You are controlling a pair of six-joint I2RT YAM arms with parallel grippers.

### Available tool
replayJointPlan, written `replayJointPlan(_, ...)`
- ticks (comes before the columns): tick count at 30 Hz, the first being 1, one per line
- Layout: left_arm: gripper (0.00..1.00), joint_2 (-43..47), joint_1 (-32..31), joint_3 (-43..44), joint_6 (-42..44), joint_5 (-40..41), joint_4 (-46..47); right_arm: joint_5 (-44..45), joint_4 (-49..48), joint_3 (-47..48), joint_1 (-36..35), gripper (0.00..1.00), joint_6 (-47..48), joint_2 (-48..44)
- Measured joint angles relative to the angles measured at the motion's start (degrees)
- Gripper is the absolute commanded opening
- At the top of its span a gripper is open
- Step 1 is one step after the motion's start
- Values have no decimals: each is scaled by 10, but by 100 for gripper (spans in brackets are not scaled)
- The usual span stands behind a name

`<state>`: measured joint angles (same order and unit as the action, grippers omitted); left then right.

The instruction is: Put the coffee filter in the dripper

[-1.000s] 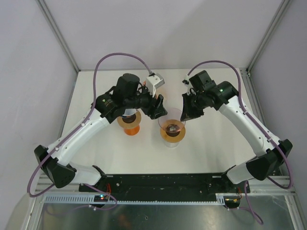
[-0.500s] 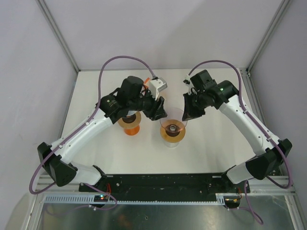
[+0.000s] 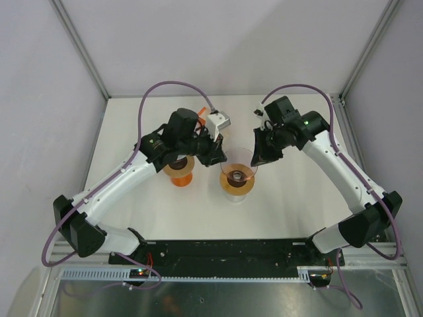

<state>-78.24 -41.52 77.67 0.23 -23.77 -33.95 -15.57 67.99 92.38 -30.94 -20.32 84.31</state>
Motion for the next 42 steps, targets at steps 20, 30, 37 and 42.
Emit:
replayJointPlan(20,0,18,9,-40,-3,-17,44,23,-2,3,-19,0,-5,1)
replayJointPlan(30,0,19,23,-56,-14,-55,71,7,-14,-14,-10,0,-5,-7)
replayJointPlan(37,0,17,32,-53,-19,-70,62,16,4,11,-19,0,-5,7)
replayJointPlan(42,0,17,37,-44,-18,-73,38,33,21,35,-34,0,-5,19)
